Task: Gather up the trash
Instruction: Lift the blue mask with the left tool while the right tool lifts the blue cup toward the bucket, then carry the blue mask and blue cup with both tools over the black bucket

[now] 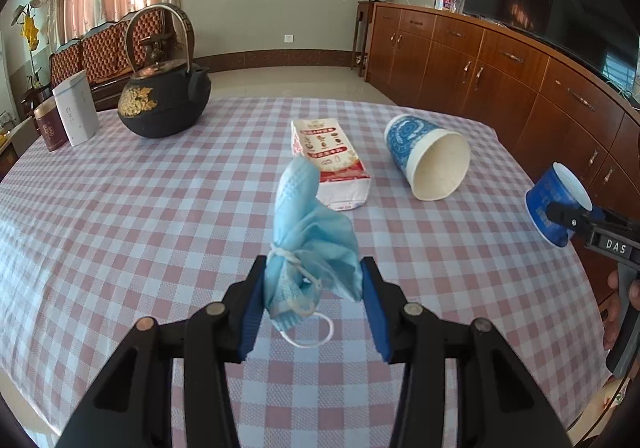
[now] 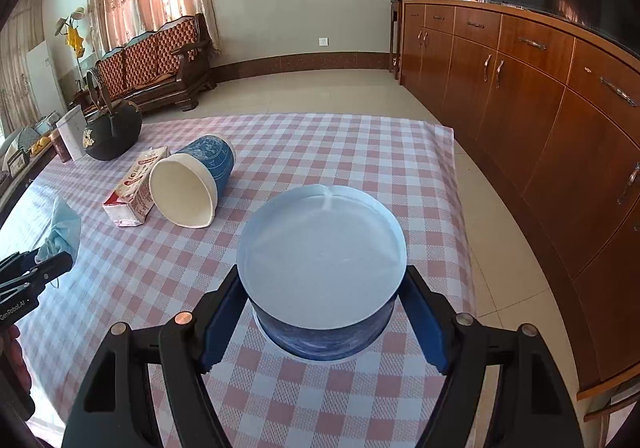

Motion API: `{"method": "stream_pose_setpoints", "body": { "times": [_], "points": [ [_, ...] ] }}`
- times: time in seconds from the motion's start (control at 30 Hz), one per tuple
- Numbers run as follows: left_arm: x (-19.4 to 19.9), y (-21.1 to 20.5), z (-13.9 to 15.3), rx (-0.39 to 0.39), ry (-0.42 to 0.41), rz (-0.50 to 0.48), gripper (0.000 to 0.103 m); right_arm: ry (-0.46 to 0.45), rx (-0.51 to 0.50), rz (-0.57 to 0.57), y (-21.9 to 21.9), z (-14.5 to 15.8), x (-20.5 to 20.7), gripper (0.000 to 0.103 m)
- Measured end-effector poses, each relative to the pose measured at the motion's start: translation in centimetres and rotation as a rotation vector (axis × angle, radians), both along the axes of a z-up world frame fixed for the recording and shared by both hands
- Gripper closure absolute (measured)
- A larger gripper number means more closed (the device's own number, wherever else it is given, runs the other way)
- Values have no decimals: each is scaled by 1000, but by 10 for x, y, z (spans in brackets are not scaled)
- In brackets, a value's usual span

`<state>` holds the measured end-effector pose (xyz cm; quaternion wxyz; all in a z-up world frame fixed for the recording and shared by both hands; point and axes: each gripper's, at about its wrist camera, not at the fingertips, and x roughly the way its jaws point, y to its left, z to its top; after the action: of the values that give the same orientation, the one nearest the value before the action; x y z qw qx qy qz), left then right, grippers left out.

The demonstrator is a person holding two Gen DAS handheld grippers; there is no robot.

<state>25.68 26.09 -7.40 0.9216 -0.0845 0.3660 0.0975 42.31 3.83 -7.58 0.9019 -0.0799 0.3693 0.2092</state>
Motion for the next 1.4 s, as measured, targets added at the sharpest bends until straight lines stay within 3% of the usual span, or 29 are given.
{"method": "stream_pose_setpoints", "body": {
  "times": [0.53,0.77,1.4],
  "points": [
    [-58,-97,44,14,-82,-141,56,-90,68,-51,-82,53,-115,25],
    [-77,-135,49,4,-96,-209,56,-108,72,-108,-132,63,-157,25],
    [-90,-239,66,6,-144,-431,56,-152,79,-296,-256,86,-228,25]
  ]
}}
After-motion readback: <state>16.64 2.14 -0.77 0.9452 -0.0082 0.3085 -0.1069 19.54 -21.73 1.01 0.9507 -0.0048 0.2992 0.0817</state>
